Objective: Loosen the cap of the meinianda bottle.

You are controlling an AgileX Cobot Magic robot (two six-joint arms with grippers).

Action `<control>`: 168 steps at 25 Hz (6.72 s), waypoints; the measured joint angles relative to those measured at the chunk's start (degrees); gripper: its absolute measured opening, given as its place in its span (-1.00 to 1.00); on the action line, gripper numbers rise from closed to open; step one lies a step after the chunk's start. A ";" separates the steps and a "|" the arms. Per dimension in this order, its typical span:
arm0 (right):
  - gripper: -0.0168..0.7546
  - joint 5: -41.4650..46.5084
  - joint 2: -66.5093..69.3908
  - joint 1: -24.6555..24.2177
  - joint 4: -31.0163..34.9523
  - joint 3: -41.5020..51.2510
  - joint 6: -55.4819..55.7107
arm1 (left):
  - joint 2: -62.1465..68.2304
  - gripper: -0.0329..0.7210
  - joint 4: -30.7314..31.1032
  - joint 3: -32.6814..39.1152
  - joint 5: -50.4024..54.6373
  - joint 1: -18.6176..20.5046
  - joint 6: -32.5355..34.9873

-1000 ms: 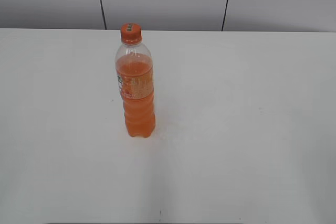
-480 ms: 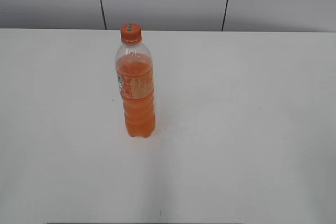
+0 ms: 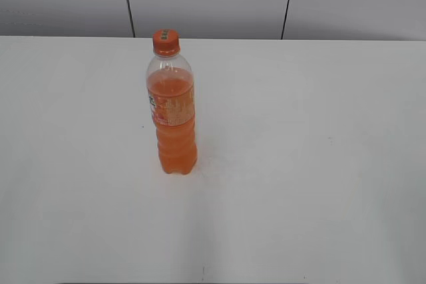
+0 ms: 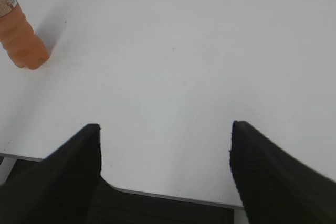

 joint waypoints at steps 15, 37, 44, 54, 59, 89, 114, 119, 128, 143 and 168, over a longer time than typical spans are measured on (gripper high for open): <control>0.53 0.00 0.00 0.00 0.00 0.00 0.00 | 12.21 0.80 1.11 -0.04 -14.98 0.00 0.00; 0.53 0.00 0.00 0.00 0.00 0.00 0.00 | 64.06 0.66 2.30 14.36 -85.94 -0.11 -0.17; 0.53 0.00 0.00 0.00 0.00 0.00 0.00 | 72.12 0.66 15.93 14.62 -91.76 -0.11 -1.34; 0.53 0.00 0.00 0.00 0.00 0.00 0.00 | 85.71 0.66 46.45 14.20 -108.25 3.58 -14.02; 0.53 0.00 0.00 0.00 0.00 0.00 0.00 | 97.54 0.66 61.94 8.41 -118.37 6.28 -19.62; 0.53 0.00 0.00 0.00 0.00 0.00 0.00 | 124.64 0.66 85.69 -28.05 -123.72 -2.37 -33.89; 0.53 0.00 0.00 0.00 0.00 0.00 0.00 | 126.99 0.20 84.46 -29.01 -123.59 -4.17 -33.89; 0.53 0.00 0.00 0.00 0.00 0.00 0.00 | 126.99 0.19 84.40 -29.01 -123.48 -4.17 -33.89; 0.53 -0.06 0.00 0.00 -0.14 0.00 0.00 | 126.99 0.19 84.62 -29.01 -123.38 -4.93 -32.50; 0.53 2.58 20.49 0.00 3.12 -11.27 2.37 | 127.26 0.19 79.83 -29.01 -121.67 -11.48 -26.17; 0.53 6.15 81.30 14.73 7.34 -53.25 18.75 | 127.28 0.19 78.44 -29.01 -121.35 -11.54 -26.04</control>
